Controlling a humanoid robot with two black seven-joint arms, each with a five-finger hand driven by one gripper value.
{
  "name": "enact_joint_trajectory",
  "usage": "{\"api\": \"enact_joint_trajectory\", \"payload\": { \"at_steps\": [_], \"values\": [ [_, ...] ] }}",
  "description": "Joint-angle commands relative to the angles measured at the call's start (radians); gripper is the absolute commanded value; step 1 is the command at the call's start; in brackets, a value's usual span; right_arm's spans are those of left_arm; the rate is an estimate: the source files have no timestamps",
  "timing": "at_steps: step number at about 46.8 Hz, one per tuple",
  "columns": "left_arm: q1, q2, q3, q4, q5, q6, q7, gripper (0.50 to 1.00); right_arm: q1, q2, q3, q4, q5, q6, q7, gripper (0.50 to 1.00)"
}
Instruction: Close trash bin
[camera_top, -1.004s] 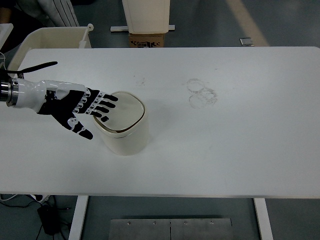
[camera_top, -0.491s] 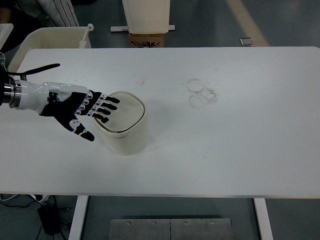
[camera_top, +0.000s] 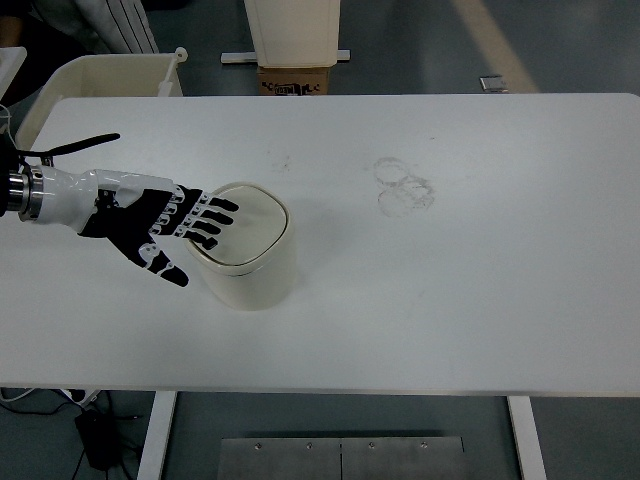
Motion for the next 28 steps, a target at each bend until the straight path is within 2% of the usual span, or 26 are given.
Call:
{"api": "enact_joint_trajectory", "payload": {
  "at_steps": [1, 10, 20, 28],
  "values": [
    [-0.006, 0.001, -0.002, 0.001, -0.002, 0.002, -0.002, 1.000, 0.000, 0.000, 0.000, 0.000, 0.000, 0.000, 0.000, 0.991],
    [-0.055, -0.011, -0.009, 0.078, -0.018, 0.004, -0.005, 1.000, 0.000, 0.000, 0.000, 0.000, 0.000, 0.000, 0.000, 0.991],
    [-0.112, -0.126, -0.089, 0.303, -0.074, -0.004, -0.011, 1.000, 0.000, 0.000, 0.000, 0.000, 0.000, 0.000, 0.000, 0.991],
    [-0.140, -0.180, -0.164, 0.423, -0.113, -0.007, -0.014, 1.000, 0.000, 0.000, 0.000, 0.000, 0.000, 0.000, 0.001, 0.991]
  ]
}}
